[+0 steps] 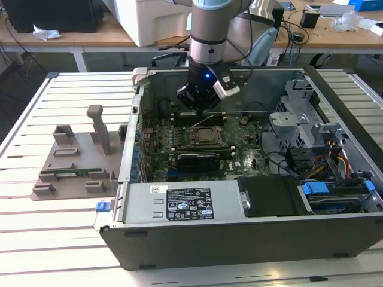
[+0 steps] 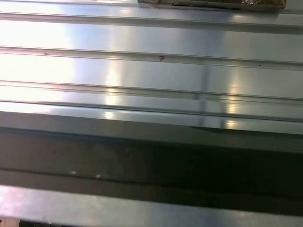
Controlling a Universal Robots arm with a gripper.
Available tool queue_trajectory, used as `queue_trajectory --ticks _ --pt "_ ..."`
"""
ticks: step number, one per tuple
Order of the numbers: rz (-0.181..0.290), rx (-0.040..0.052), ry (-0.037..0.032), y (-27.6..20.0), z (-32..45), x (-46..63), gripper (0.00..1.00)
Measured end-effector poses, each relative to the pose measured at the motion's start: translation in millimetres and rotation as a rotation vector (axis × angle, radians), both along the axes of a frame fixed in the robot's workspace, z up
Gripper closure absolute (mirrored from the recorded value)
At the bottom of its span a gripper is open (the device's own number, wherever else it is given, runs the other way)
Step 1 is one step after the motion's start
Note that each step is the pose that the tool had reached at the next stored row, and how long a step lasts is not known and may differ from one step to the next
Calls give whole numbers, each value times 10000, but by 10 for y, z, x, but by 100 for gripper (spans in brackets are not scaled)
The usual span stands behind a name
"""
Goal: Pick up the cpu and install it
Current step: 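Install the first cpu locking lever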
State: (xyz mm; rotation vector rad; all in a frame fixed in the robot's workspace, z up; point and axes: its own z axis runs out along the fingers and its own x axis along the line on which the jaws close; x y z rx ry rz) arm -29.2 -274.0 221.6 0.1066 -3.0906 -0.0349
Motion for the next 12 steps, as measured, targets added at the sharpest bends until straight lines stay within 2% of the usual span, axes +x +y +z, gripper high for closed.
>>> queue_trajectory --ticks 8,12 --pt "0 -1 85 0 -58 169 89" --pt "1 -2 140 -1 -118 252 89"
